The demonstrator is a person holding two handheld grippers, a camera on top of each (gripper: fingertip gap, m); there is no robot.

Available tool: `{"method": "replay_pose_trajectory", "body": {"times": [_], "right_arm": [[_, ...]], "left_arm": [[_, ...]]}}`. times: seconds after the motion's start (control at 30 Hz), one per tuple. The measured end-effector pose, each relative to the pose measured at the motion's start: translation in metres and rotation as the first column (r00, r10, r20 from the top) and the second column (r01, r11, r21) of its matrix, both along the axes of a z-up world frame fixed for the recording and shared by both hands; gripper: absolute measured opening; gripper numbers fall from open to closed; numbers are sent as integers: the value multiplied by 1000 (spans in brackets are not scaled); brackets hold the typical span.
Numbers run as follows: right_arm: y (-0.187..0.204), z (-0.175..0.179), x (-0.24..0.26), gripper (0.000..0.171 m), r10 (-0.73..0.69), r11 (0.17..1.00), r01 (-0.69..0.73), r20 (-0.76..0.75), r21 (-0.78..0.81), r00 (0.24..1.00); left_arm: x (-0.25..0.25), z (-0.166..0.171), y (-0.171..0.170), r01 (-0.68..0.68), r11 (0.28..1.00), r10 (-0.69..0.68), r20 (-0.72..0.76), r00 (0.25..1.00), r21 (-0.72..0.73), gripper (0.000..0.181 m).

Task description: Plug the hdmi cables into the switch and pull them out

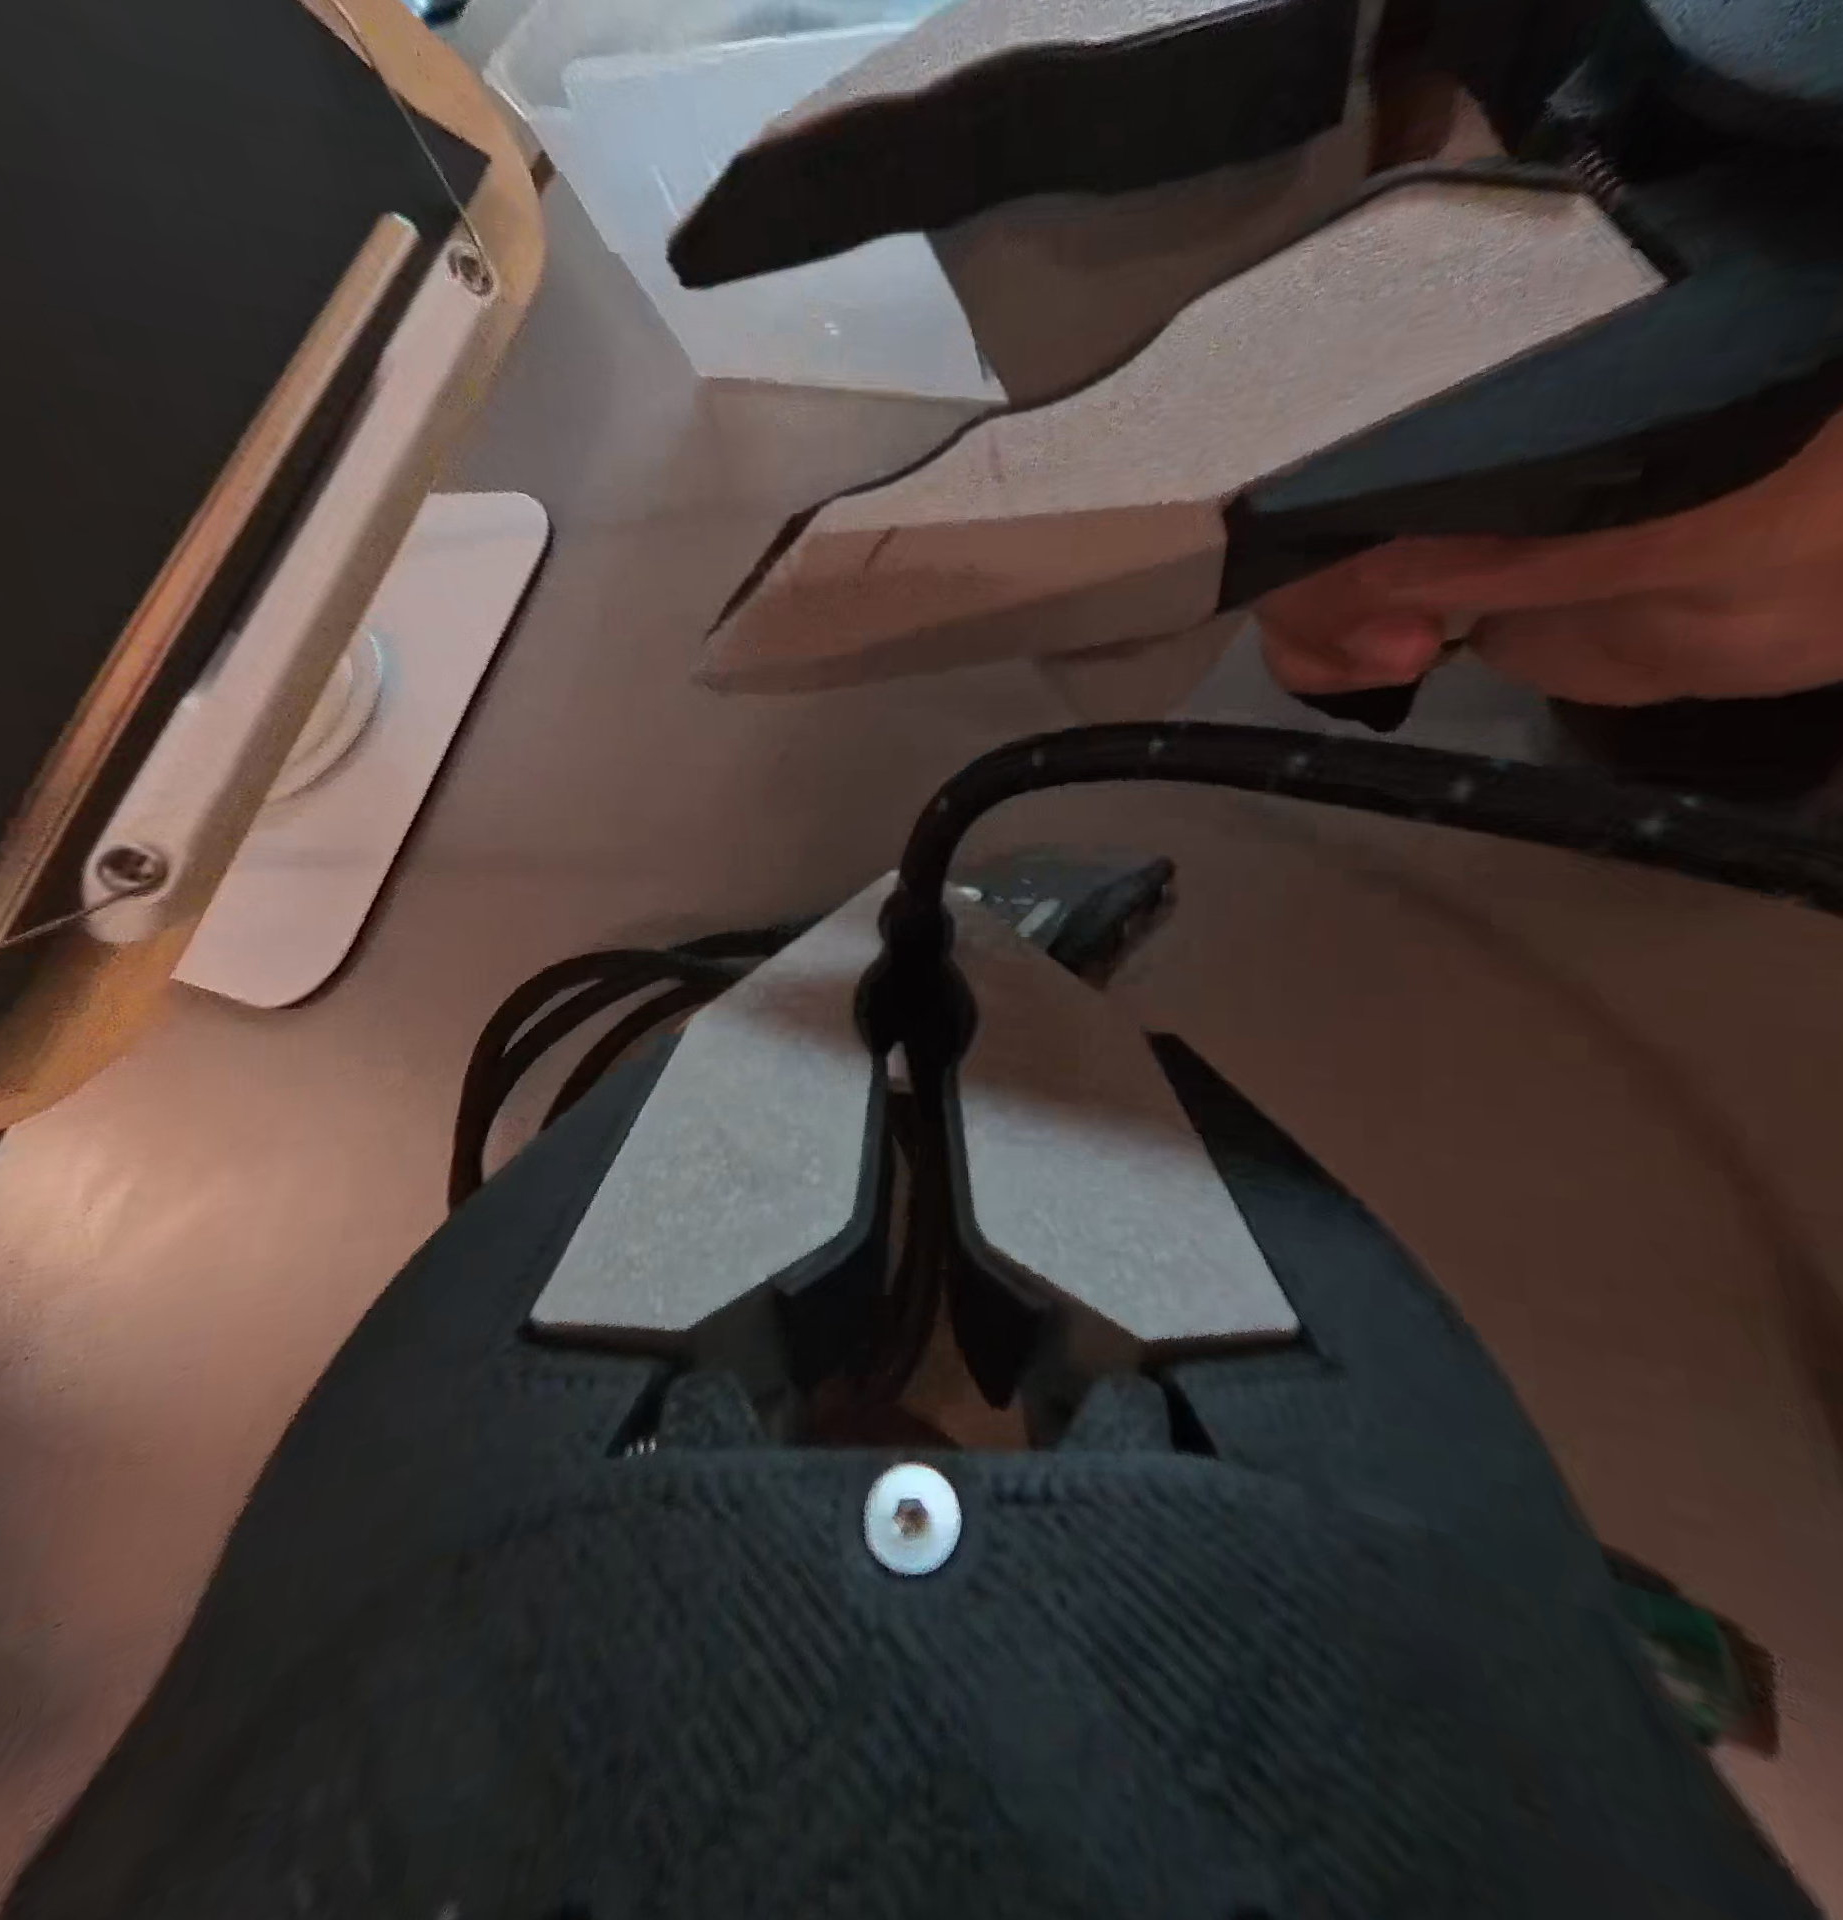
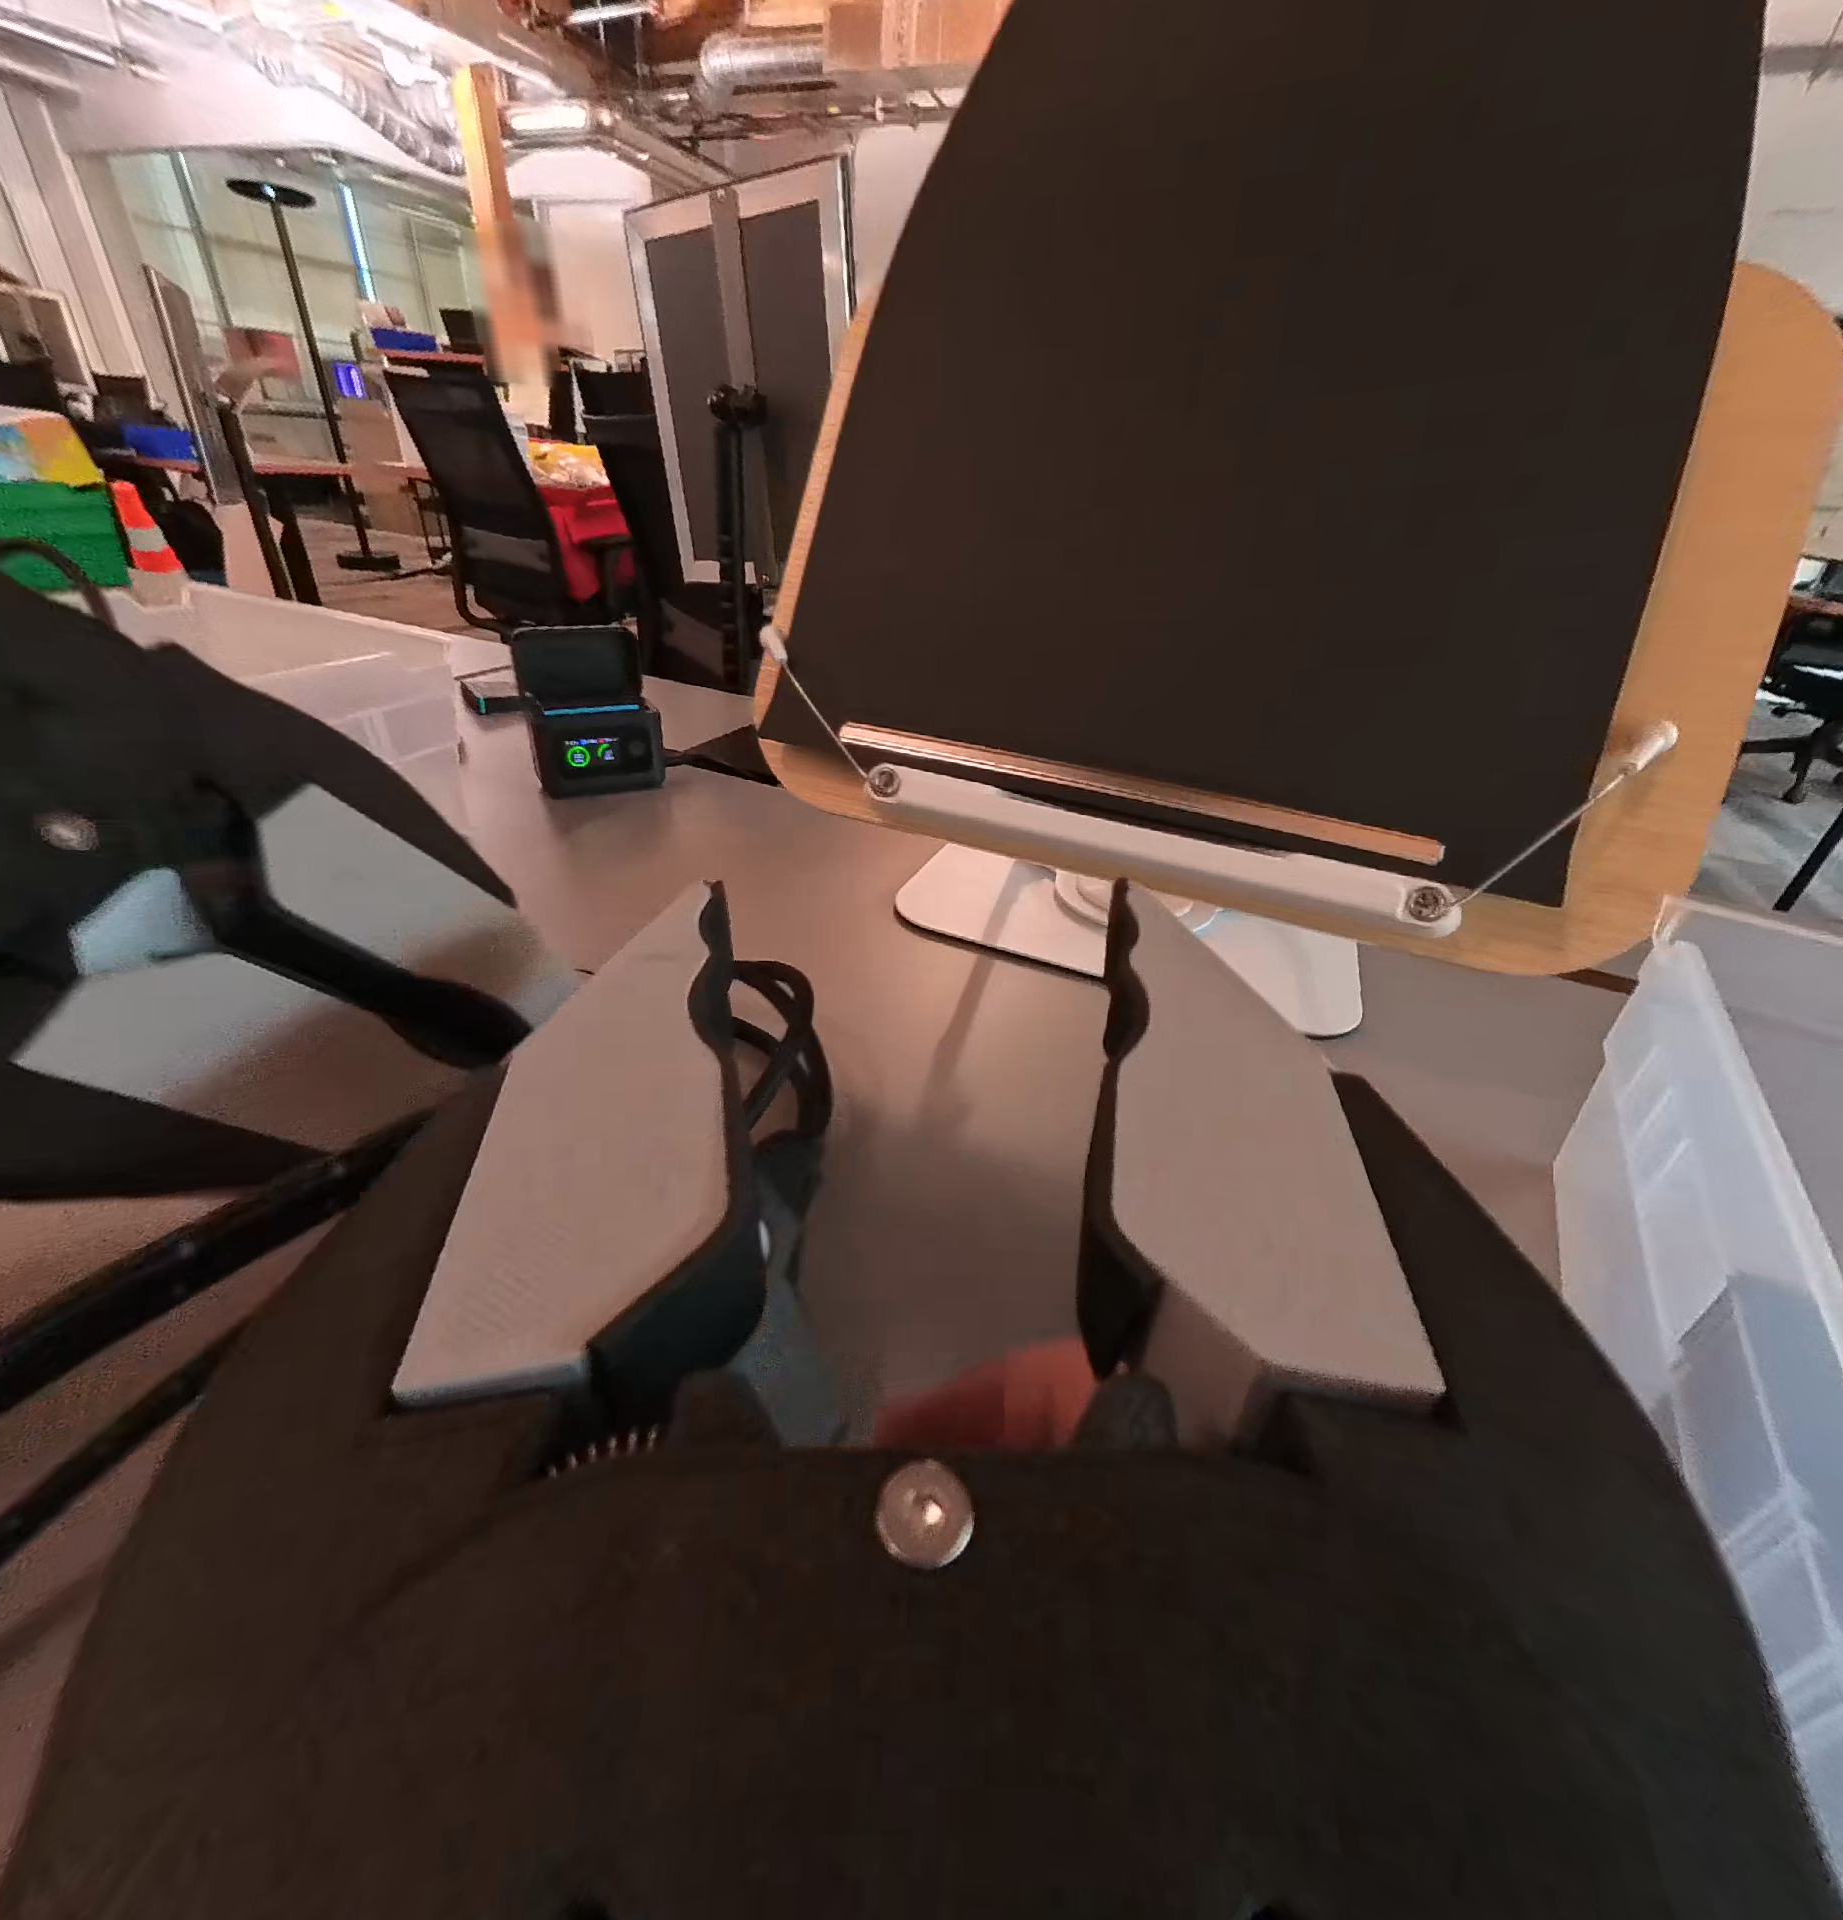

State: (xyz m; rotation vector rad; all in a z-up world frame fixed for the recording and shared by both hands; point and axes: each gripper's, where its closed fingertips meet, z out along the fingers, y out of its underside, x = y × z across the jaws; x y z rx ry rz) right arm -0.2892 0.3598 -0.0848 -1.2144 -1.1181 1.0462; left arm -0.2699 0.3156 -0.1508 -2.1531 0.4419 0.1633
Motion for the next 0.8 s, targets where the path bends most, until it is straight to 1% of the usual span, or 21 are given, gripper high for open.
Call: {"method": "replay_pose_trajectory", "body": {"times": [0.07,0.1,0.13,0.17,0.2,0.27,0.3,0.37,0.4,0.47,0.63,0.7,0.77,0.8], "right_arm": [[-2,0,0,70,3,1000,-3,6,9,1000],[-2,-1,-1,70,-3,1000,3,16,12,1000],[-2,-3,-1,69,-13,1000,13,27,18,1000],[0,-4,-3,69,-25,999,24,37,24,999],[2,-6,-4,68,-36,999,34,49,28,998],[6,-13,-10,68,-42,999,41,80,19,996],[6,-18,-13,68,-35,999,35,101,4,994],[7,-26,-18,69,-20,999,24,136,-23,990],[8,-29,-20,70,-18,999,22,146,-27,989],[10,-30,-21,70,-21,999,25,153,-24,988],[7,-27,-18,67,11,1000,-7,134,-31,991],[6,-26,-15,67,19,1000,-16,126,-26,992],[0,-25,-13,63,59,998,-57,123,-21,991],[-4,-27,-12,63,86,996,-84,129,-20,988]], "left_arm": [[2,-1,10,7,997,-9,18,1000,74,0],[-1,2,15,-4,991,0,28,1000,134,0],[-5,5,17,-32,981,25,41,999,192,0],[-11,7,17,-65,974,57,42,998,219,0],[-12,9,14,-53,977,52,8,999,209,0],[-8,17,4,13,971,8,-86,996,237,0],[-4,17,0,34,972,-17,-76,997,233,0],[6,10,-8,87,977,-76,-65,995,192,0],[6,6,-10,106,980,-89,-104,991,170,0],[4,-3,-14,113,986,-92,-167,982,125,0],[9,-19,-16,138,988,-120,-225,967,65,0],[8,-15,-17,149,985,-124,-248,961,85,0],[5,-1,-18,142,980,-109,-216,970,141,0],[0,7,-18,122,977,-86,-200,976,177,0]]}}
